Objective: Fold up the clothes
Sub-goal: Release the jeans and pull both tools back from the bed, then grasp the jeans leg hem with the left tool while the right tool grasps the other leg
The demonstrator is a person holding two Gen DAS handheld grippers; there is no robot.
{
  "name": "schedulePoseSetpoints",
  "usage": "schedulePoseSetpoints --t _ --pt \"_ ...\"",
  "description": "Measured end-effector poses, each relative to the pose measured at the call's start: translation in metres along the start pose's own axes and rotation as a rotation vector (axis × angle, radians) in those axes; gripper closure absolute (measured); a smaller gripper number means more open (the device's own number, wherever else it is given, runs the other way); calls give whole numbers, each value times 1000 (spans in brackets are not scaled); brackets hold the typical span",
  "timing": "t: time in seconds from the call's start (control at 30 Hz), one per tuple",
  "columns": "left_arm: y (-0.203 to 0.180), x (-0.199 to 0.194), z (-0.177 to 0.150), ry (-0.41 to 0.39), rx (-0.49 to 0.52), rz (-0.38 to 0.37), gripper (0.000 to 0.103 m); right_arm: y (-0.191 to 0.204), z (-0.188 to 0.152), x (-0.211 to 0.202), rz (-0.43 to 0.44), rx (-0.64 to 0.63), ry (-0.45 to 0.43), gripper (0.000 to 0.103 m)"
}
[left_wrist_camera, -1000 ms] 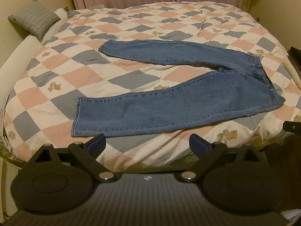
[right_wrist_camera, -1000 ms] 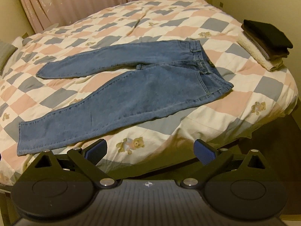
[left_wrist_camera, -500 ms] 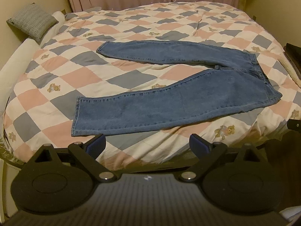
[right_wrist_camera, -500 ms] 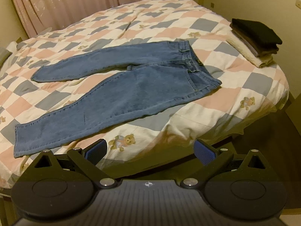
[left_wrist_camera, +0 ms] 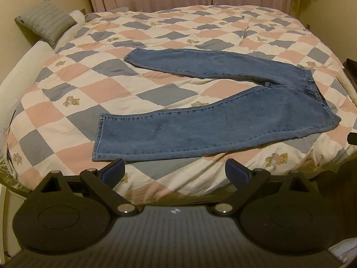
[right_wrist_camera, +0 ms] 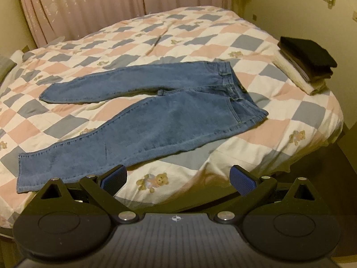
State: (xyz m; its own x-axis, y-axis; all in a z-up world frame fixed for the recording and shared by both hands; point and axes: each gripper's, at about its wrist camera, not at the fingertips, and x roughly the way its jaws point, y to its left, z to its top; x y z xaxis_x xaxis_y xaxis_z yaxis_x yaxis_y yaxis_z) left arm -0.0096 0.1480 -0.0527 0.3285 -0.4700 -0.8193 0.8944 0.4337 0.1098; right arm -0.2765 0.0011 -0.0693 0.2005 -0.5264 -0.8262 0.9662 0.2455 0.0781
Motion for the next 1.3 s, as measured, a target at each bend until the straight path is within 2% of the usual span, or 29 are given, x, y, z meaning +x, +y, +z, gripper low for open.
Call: schedulePoseSetpoints --t 0.23,0.37,0.53,0.63,0.7,0.87,0.97,1.03,1.13,1.3 --pt "8 23 14 16 -22 -5 5 11 18 25 3 -25 19 2" --pt "4 47 27 27 -17 -24 4 6 30 52 20 1 78 2" --pt "-10 93 48 40 24 -44 4 -22 51 107 123 143 191 2" --pt "-17 134 70 92 28 -54 4 -42 69 141 195 229 204 2" --pt "-21 163 87 137 20 -78 4 -53 87 166 222 243 197 2" --pt "-38 245 141 201 18 -110 4 -74 137 234 201 180 130 2" --pt "-56 294 175 199 53 -136 4 -85 172 281 209 119 140 2" --pt "-67 323 196 180 102 -155 4 -92 196 313 227 82 178 2" --pt "-76 364 226 137 196 -191 9 -97 226 356 272 18 221 6" --pt "-74 424 274 62 341 -251 21 -86 272 414 421 -151 250 15"
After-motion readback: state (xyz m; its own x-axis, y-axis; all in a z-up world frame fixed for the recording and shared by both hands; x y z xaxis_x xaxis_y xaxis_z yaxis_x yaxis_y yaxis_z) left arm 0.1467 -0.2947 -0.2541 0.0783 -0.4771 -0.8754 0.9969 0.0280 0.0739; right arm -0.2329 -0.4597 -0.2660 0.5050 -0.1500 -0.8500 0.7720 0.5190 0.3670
